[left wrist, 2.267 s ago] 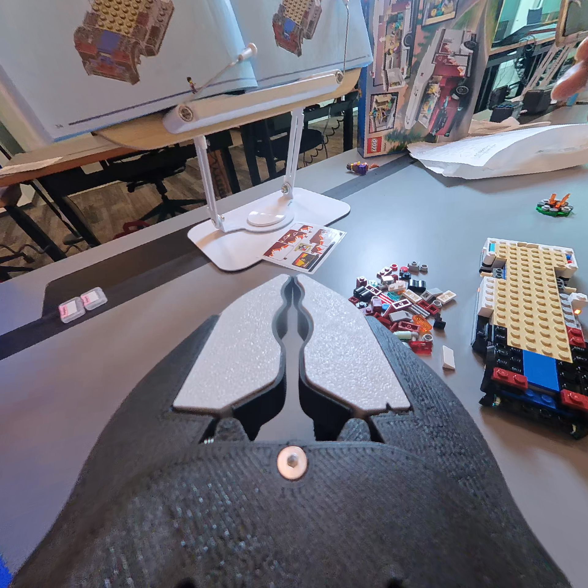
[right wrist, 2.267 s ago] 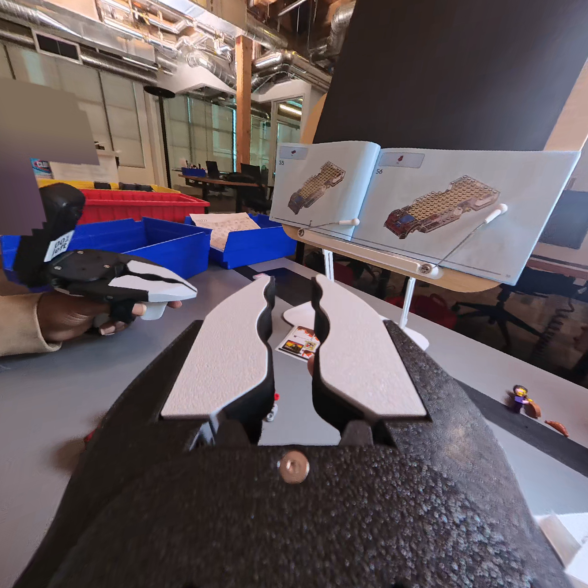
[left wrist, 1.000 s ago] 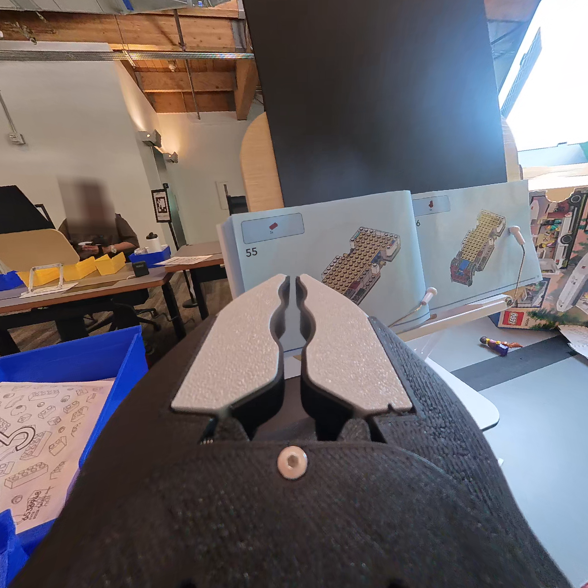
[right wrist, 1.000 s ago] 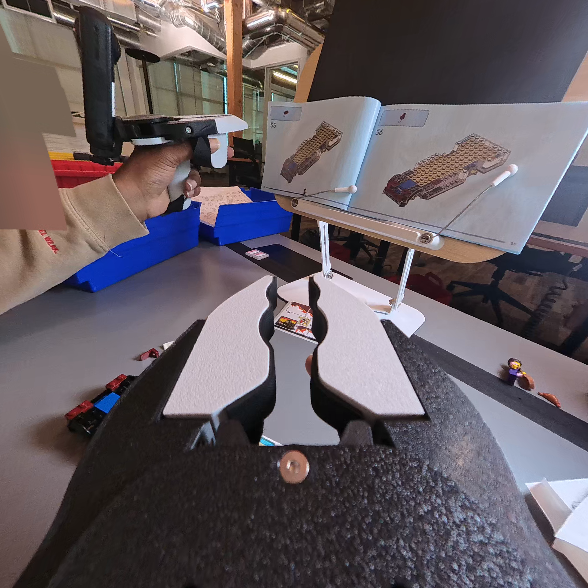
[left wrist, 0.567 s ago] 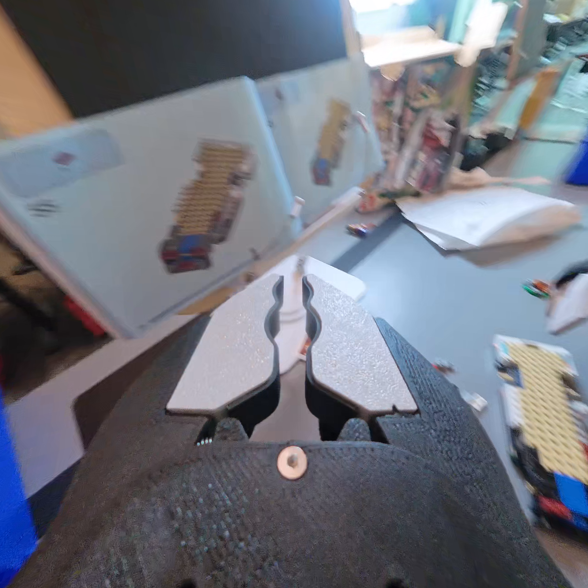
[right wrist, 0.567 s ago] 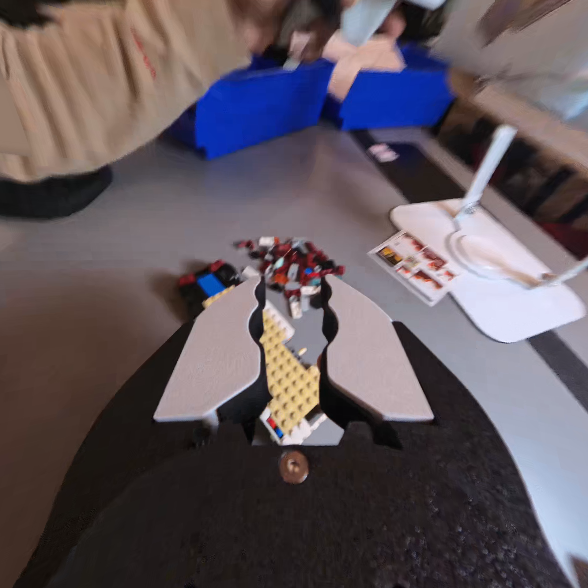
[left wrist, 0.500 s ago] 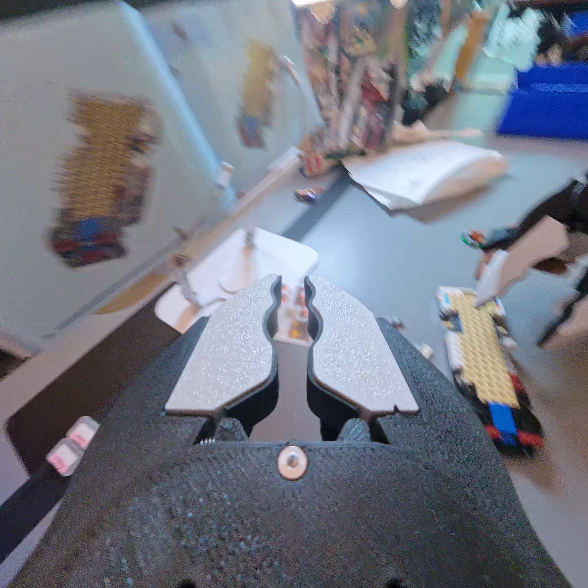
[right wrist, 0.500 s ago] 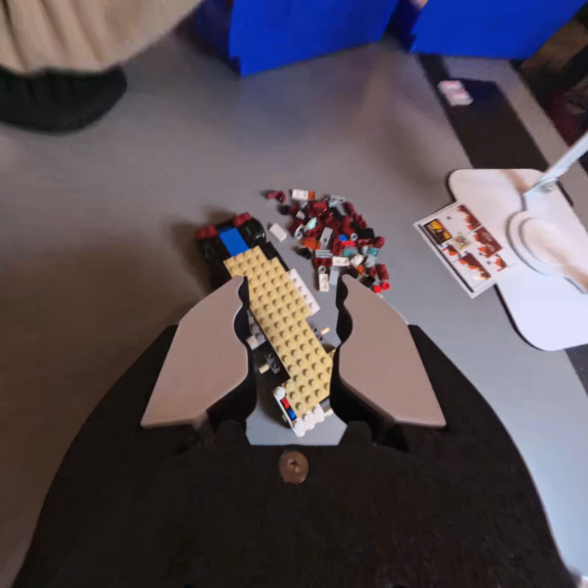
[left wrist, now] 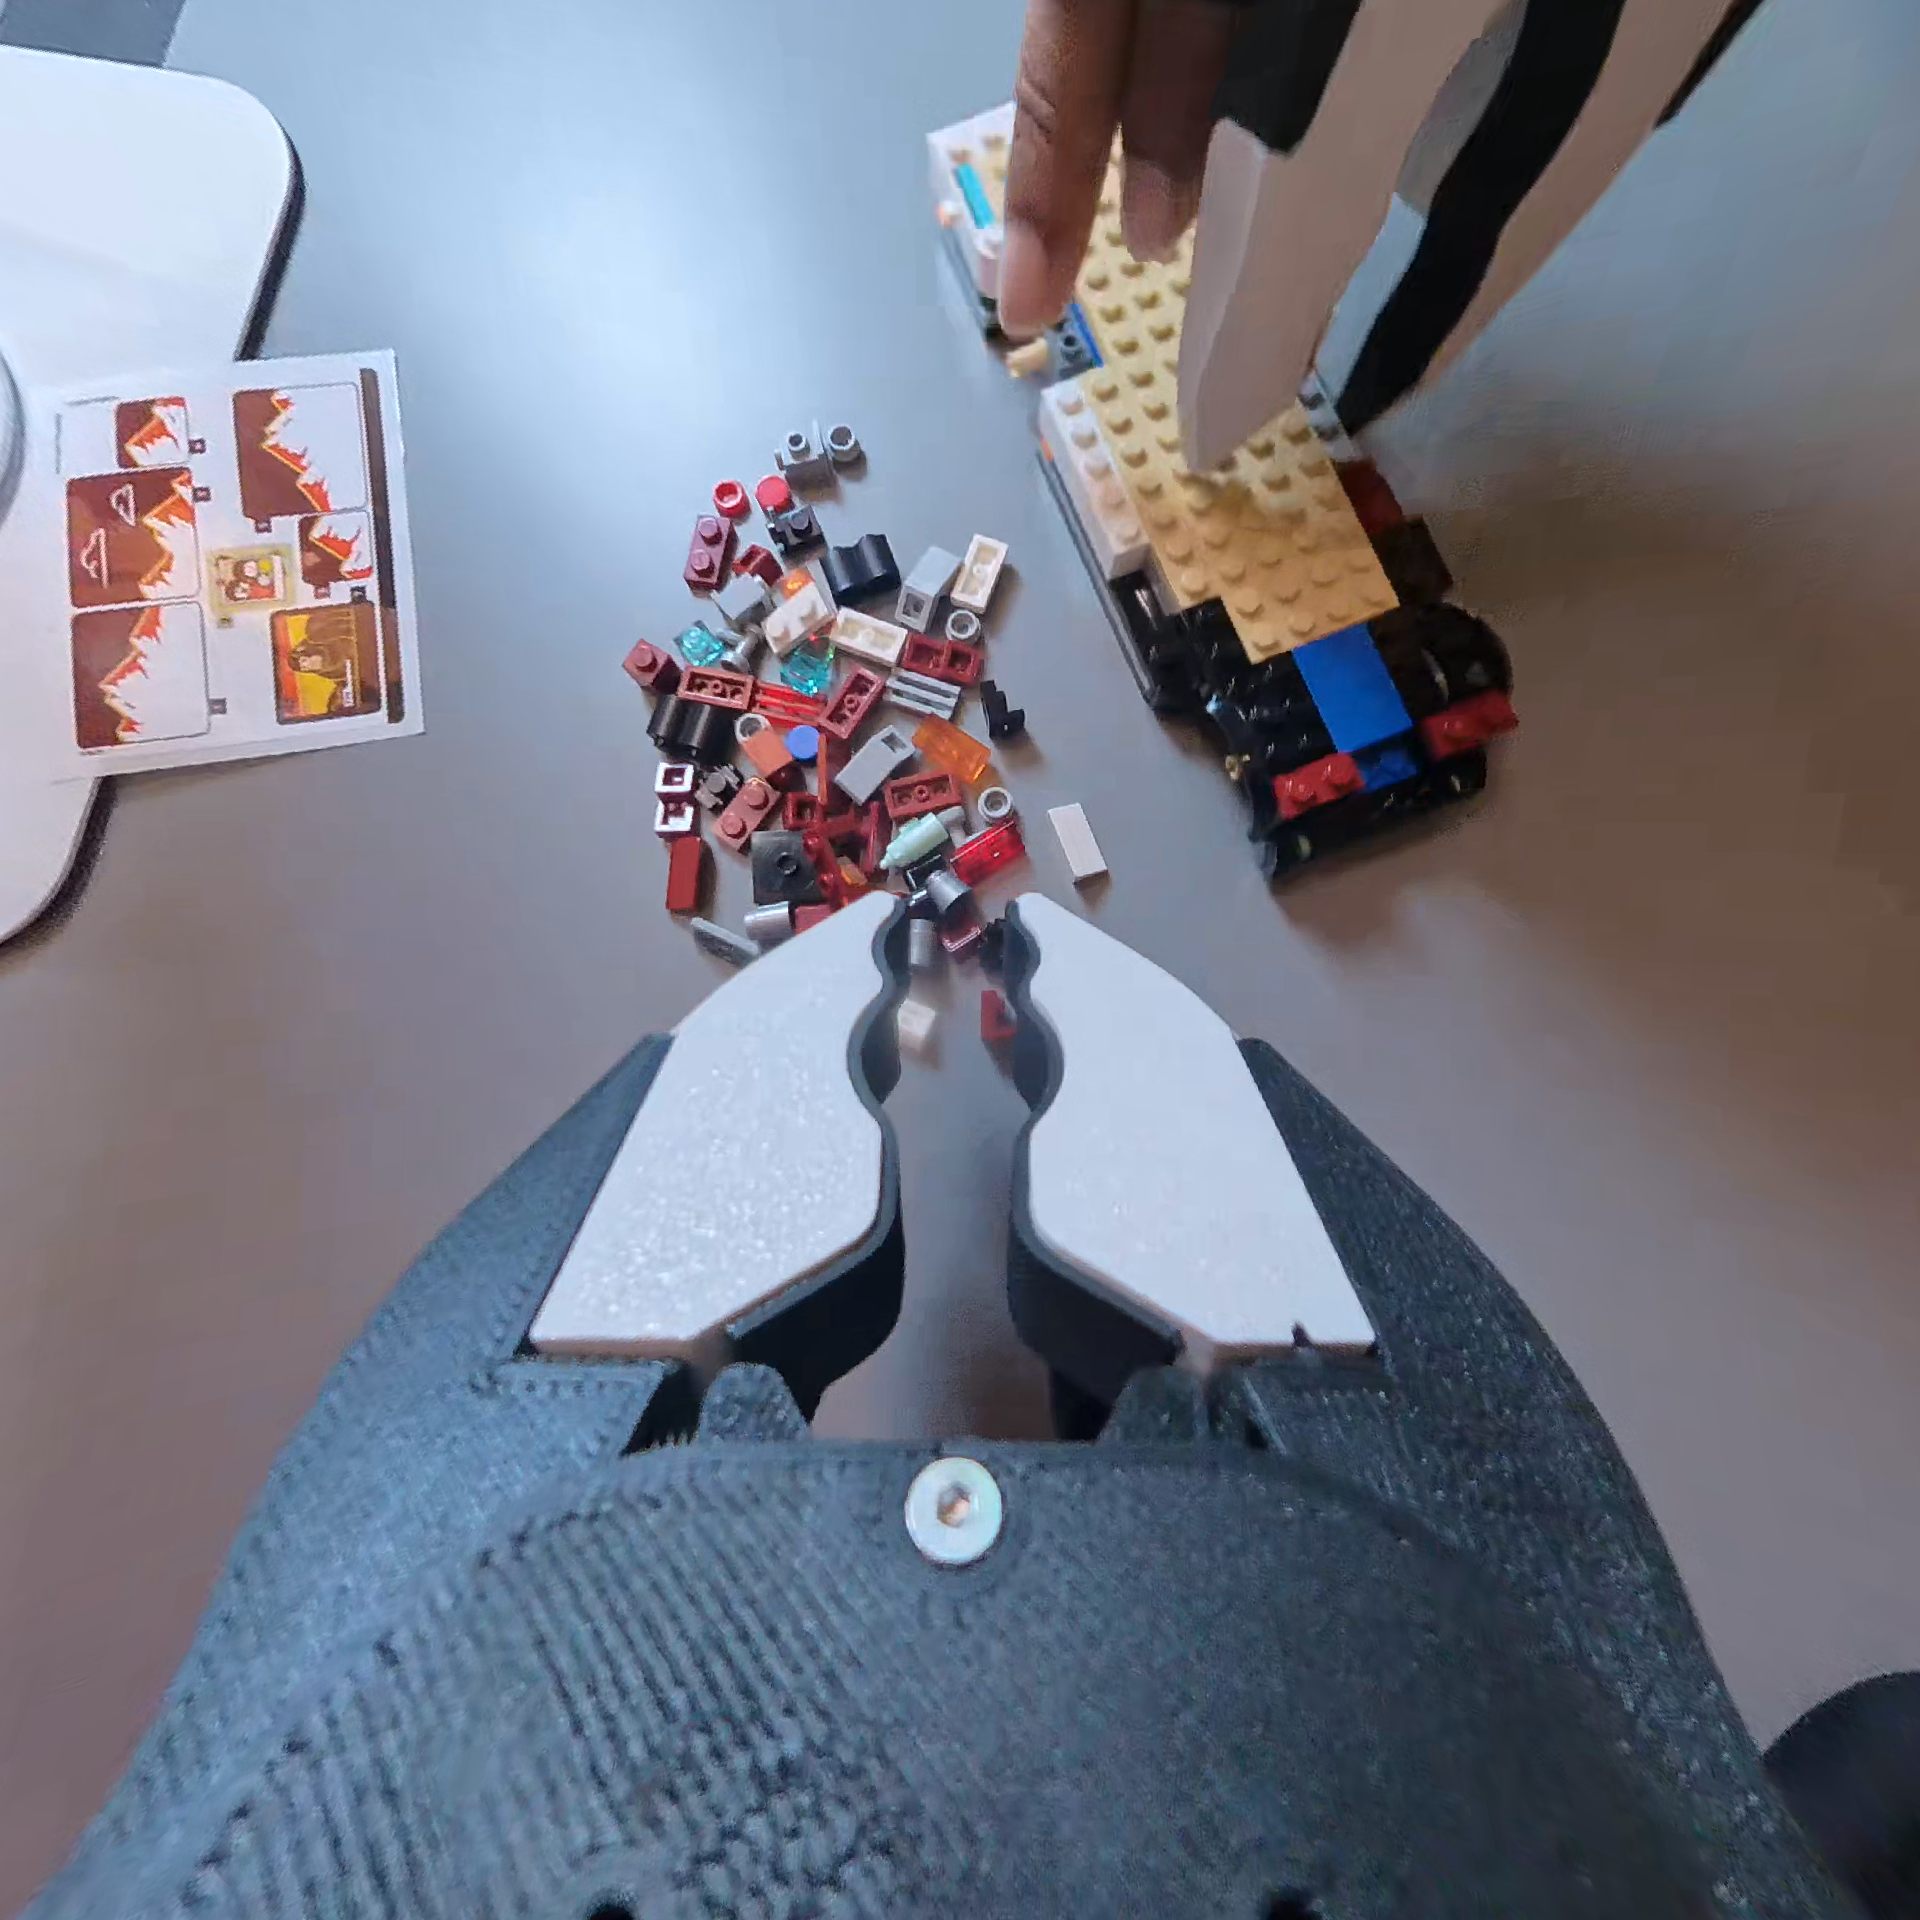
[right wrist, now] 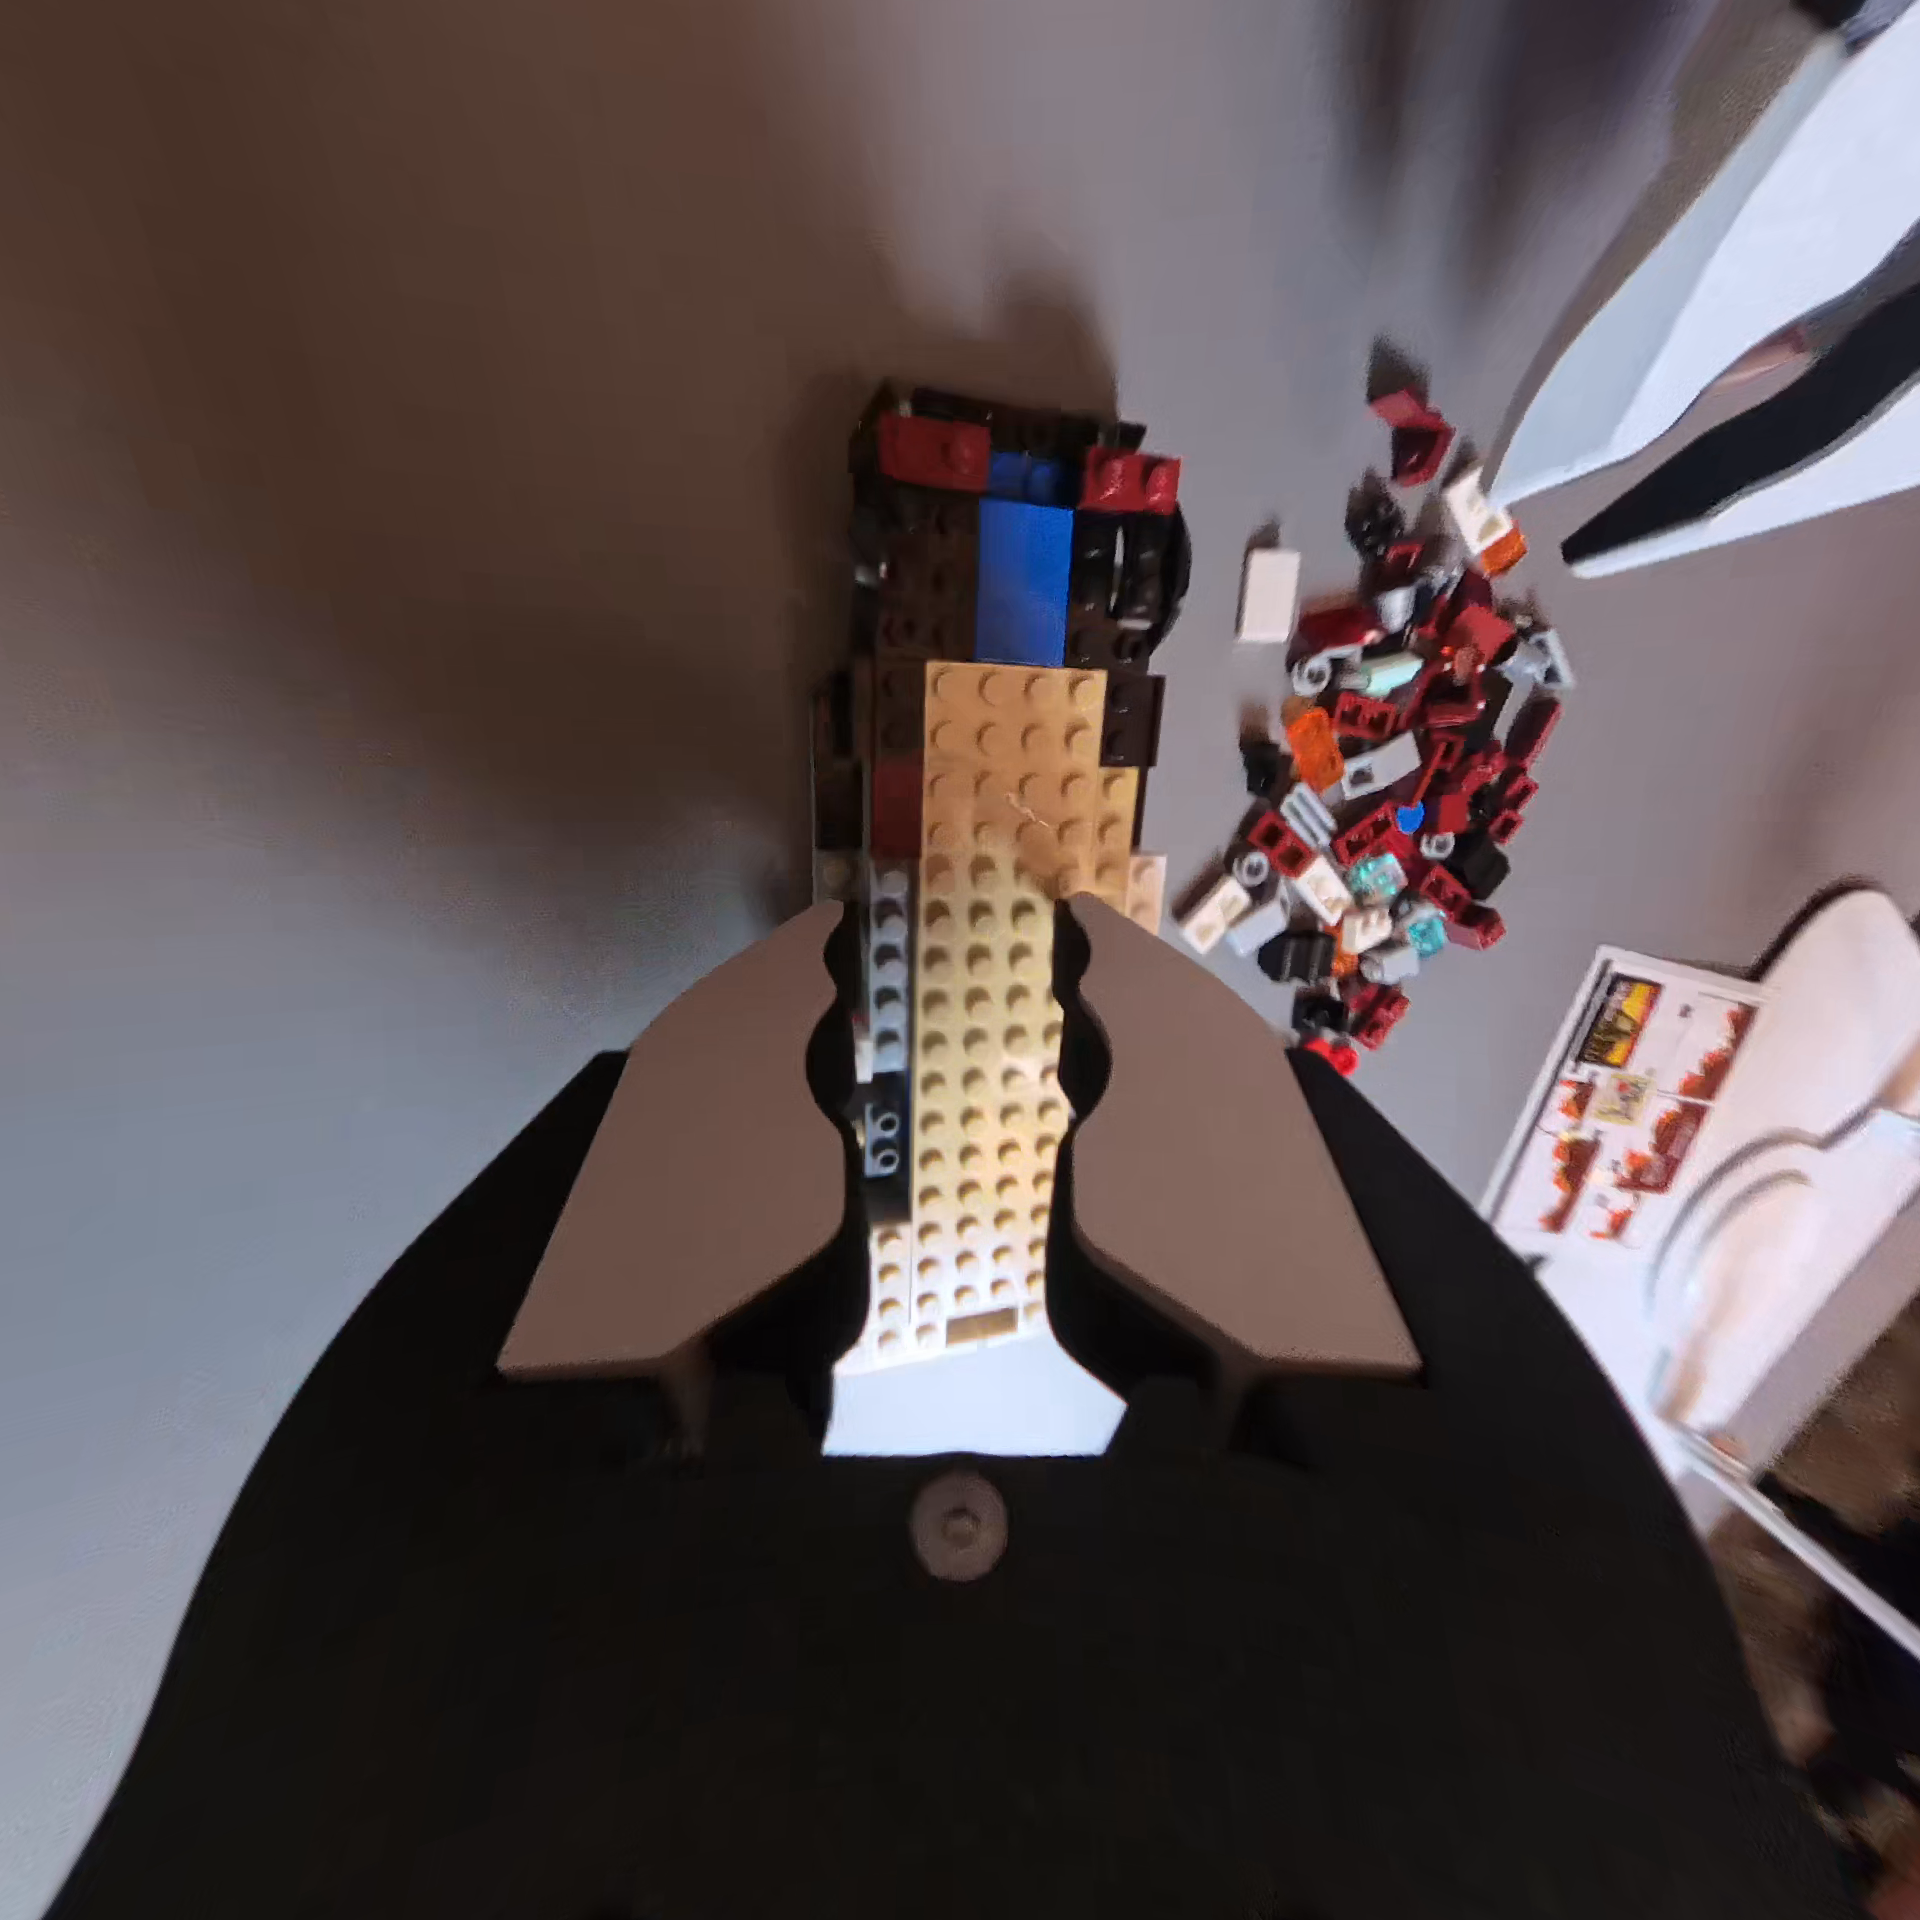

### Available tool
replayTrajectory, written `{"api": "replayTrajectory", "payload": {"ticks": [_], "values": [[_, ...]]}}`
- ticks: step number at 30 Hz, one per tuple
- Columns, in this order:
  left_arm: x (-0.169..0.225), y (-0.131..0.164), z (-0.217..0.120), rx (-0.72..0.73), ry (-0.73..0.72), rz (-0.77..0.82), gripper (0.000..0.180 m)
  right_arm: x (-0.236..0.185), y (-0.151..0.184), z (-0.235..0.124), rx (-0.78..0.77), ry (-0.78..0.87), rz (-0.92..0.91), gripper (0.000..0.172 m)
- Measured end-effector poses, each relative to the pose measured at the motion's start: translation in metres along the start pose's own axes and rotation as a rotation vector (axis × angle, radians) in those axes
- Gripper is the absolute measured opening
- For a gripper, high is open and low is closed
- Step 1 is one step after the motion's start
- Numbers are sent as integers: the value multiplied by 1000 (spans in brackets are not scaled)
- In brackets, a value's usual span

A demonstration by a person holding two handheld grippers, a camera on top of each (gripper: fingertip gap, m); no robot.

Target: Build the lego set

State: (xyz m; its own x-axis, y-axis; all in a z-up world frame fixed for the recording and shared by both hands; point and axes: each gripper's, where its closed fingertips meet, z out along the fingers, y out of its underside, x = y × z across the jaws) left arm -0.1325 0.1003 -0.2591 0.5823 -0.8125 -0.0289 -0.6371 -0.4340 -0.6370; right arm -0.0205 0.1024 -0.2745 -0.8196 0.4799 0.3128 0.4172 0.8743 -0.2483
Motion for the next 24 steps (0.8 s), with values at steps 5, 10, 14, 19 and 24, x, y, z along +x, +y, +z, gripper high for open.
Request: {"api": "replayTrajectory", "payload": {"ticks": [5, 10, 14, 19, 24], "values": [[2, 4, 5, -1, -4, 11, 15, 6, 13, -20, 0, 100, 147, 44], [3, -6, 18, 5, 8, 14, 14, -4, 31, -21, 53, 148, 396, 54], [1, -8, 30, -40, 26, -28, 16, -13, 33, -27, 111, 182, 496, 54], [0, -5, 38, -111, 44, -70, 18, -25, 32, -32, 174, 213, 565, 52], [-3, -10, 42, -132, 49, -81, 18, -30, 32, -34, 214, 238, 595, 51]]}}
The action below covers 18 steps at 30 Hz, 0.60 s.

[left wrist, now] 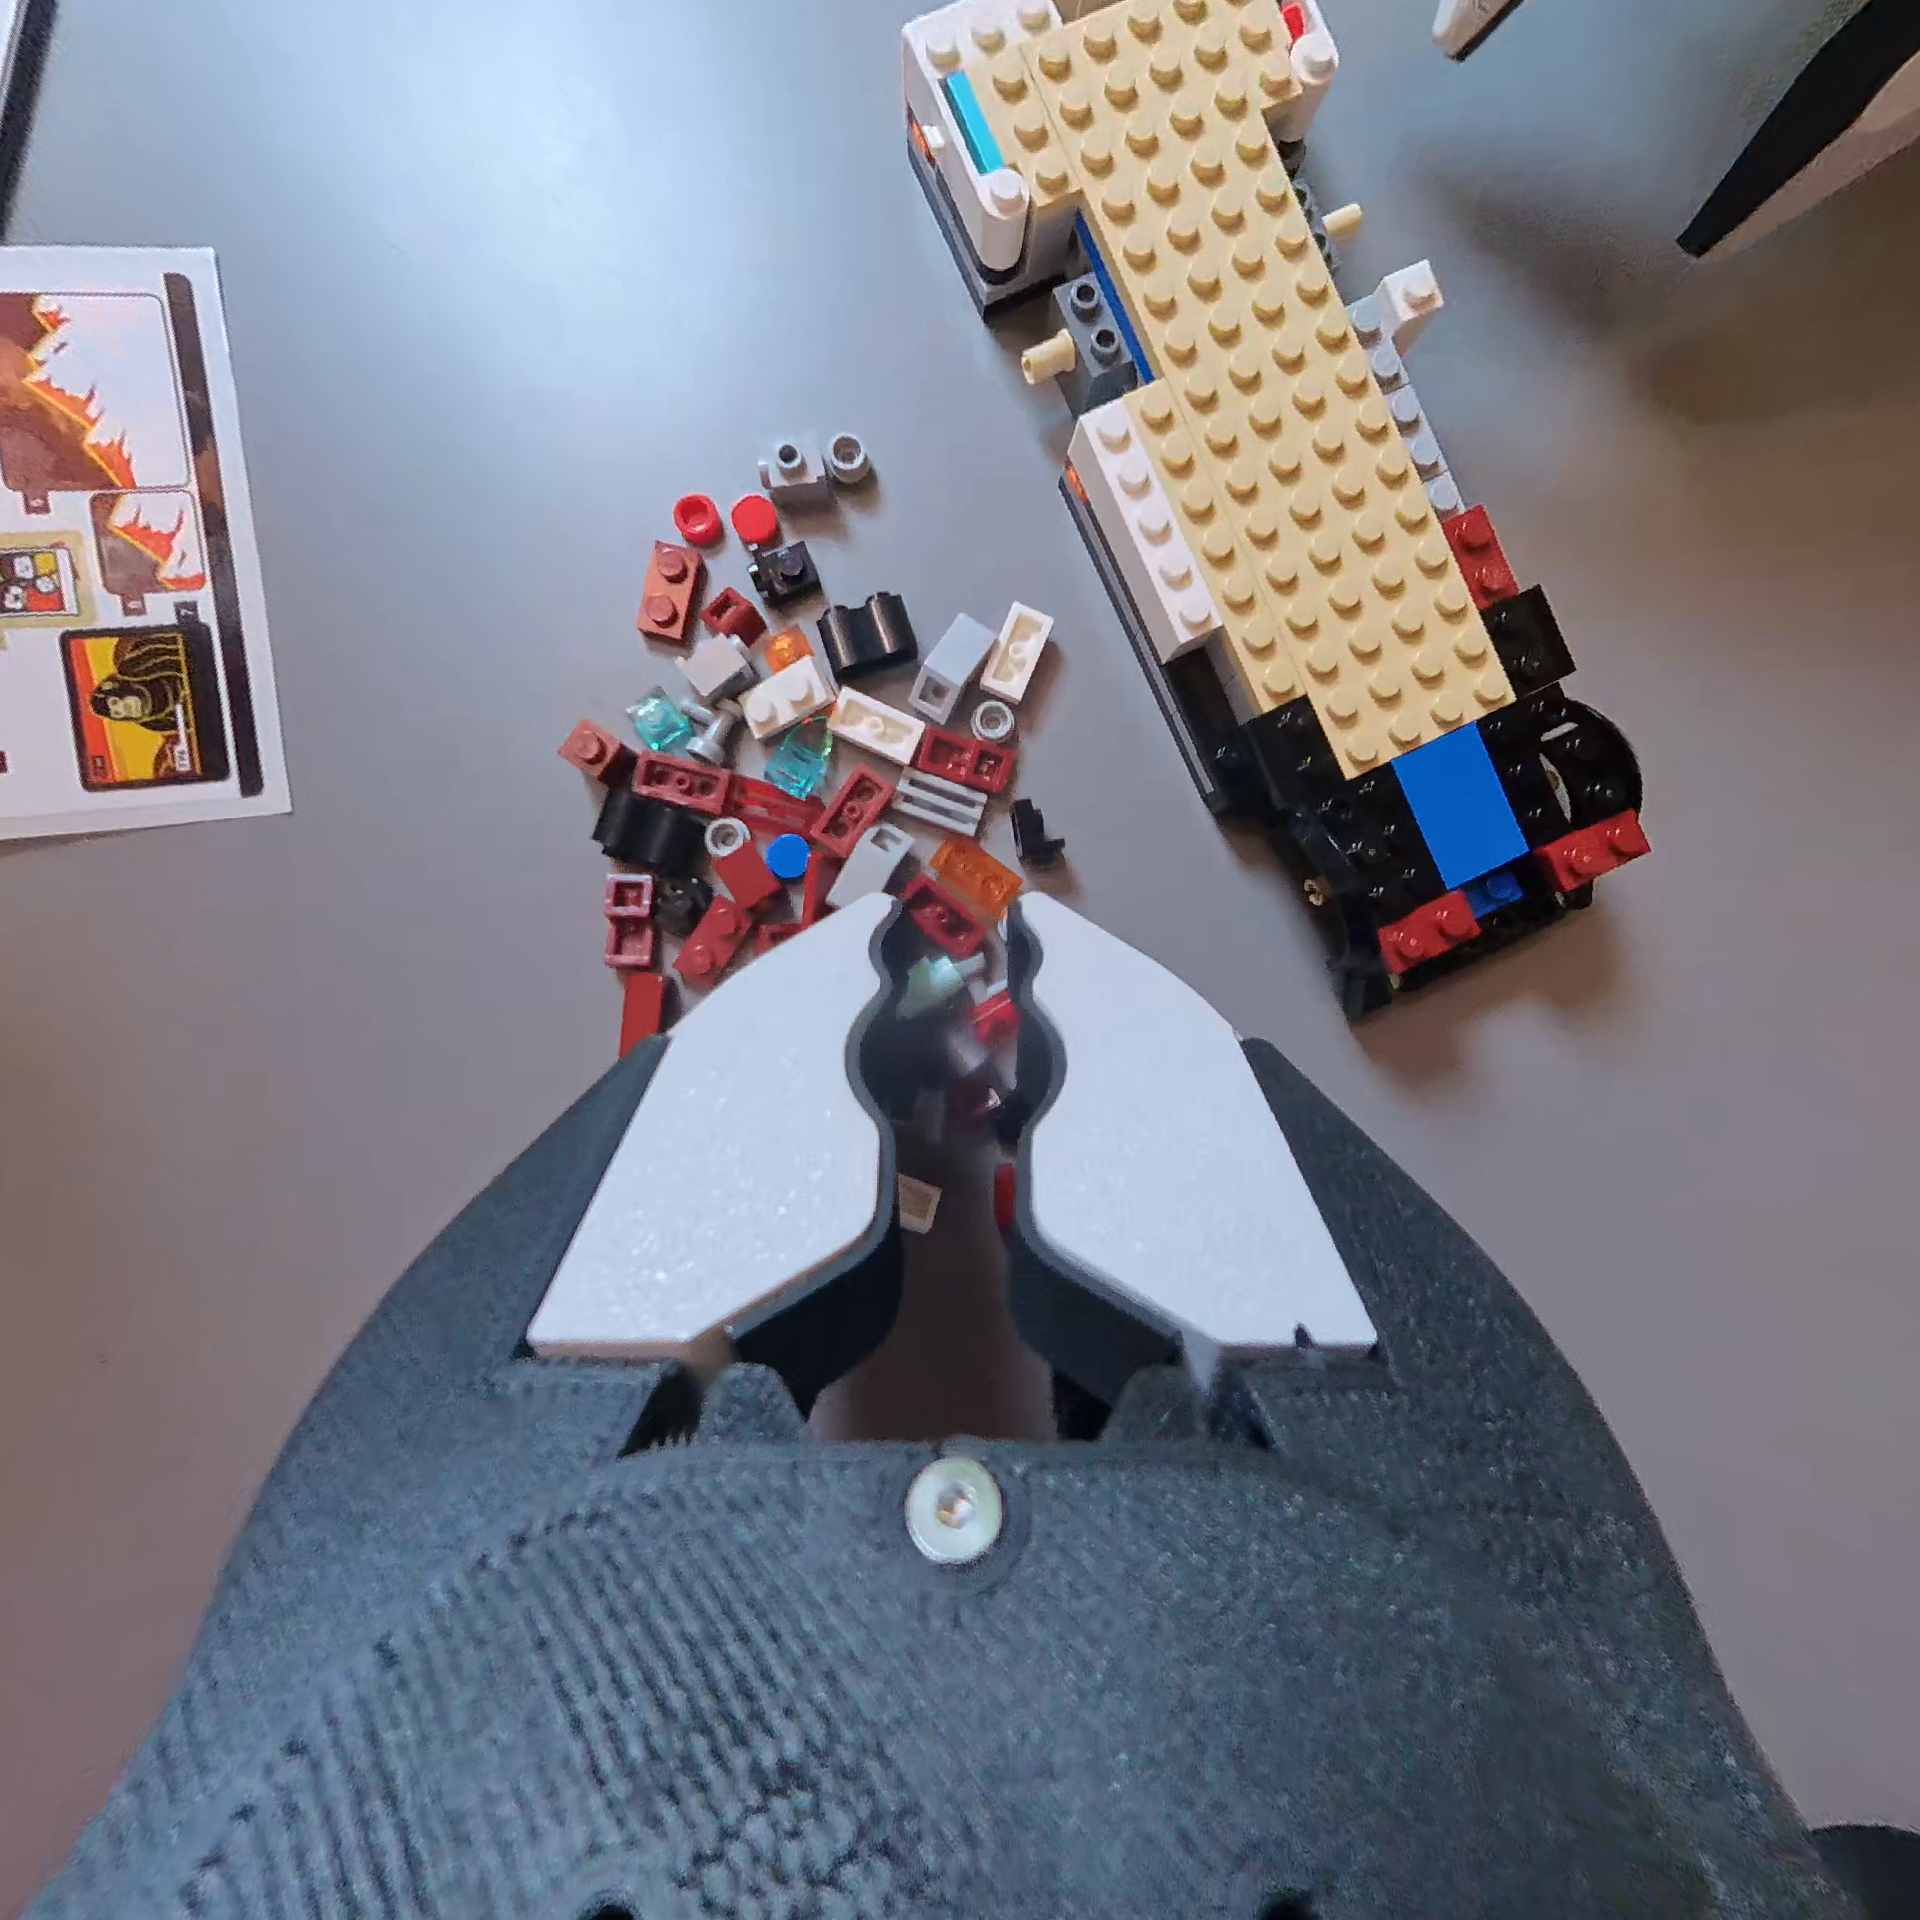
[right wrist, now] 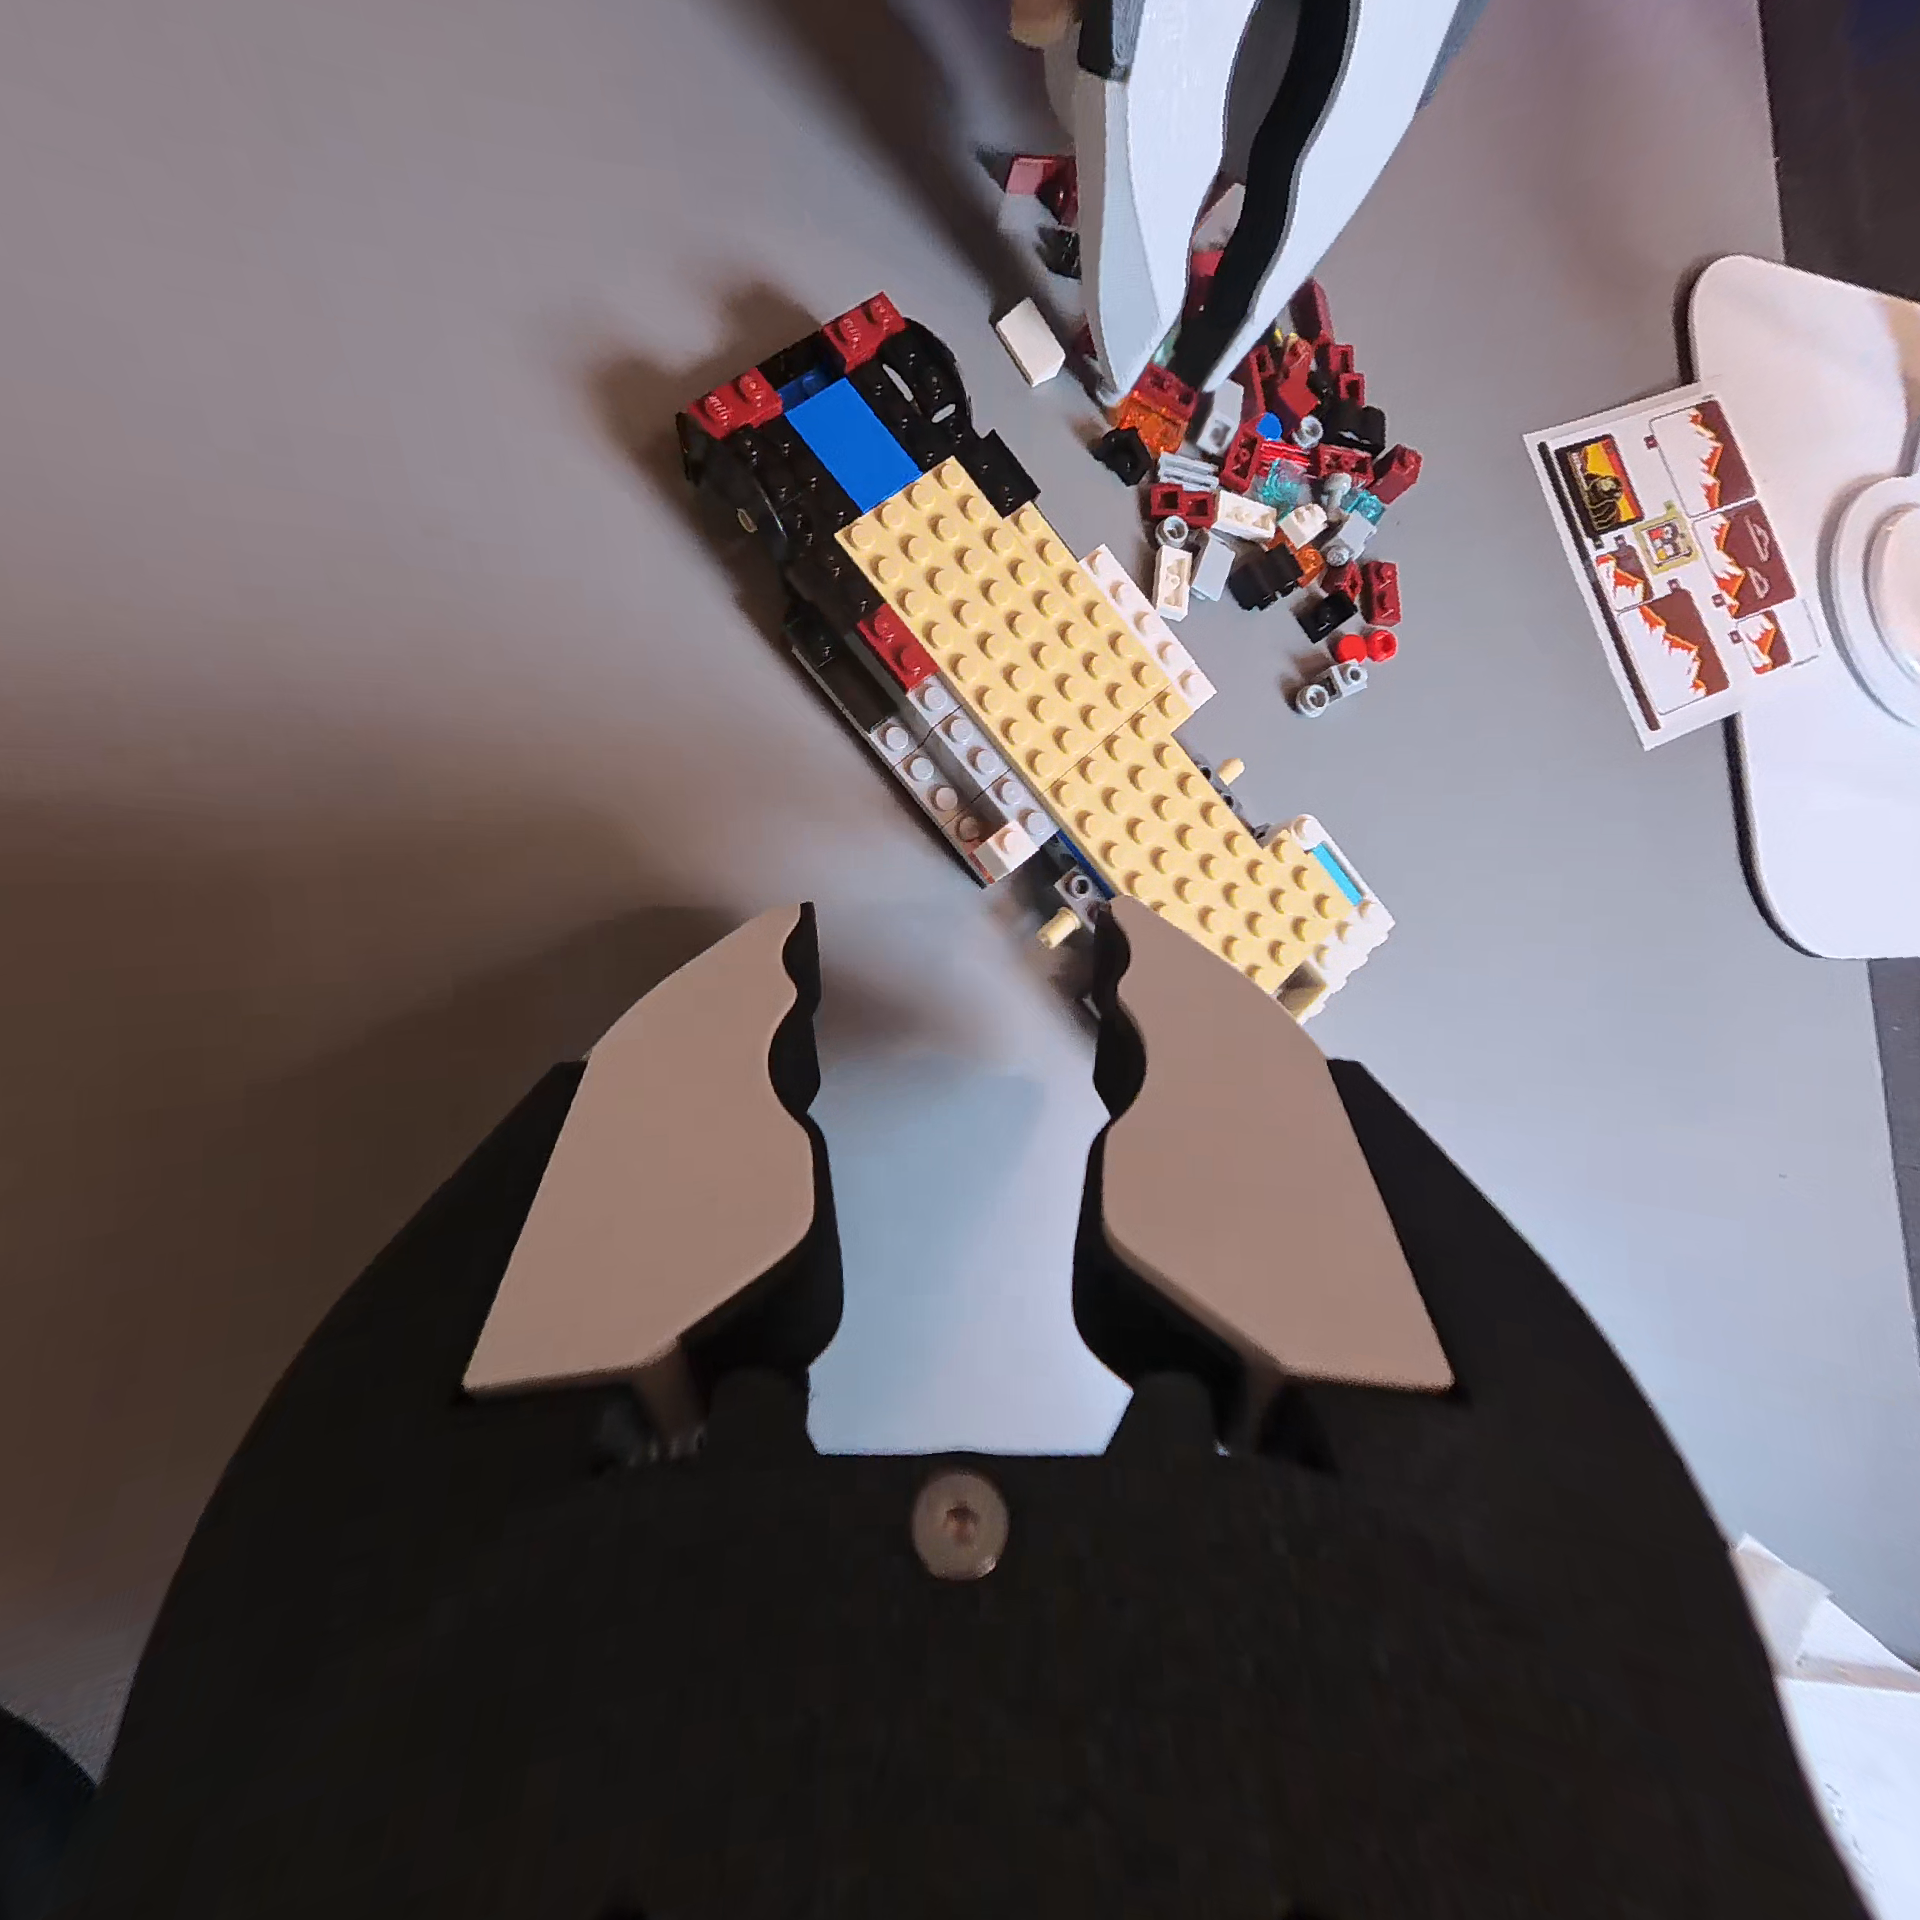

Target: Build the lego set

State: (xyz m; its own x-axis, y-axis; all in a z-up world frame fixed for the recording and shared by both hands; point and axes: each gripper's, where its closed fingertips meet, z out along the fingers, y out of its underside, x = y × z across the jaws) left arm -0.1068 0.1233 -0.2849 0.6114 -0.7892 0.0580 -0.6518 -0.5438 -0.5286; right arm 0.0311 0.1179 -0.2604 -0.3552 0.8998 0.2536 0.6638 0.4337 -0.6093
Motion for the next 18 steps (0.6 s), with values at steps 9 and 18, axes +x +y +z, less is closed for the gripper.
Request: {"api": "replayTrajectory", "payload": {"ticks": [9, 18], "values": [[-2, -3, 1, -5, 31, -4, 9, -1, -8, 1, 79, 18, 23, 47], [14, -18, -31, 253, 137, -108, 8, -5, -42, 19, 90, -12, -48, 49]]}}
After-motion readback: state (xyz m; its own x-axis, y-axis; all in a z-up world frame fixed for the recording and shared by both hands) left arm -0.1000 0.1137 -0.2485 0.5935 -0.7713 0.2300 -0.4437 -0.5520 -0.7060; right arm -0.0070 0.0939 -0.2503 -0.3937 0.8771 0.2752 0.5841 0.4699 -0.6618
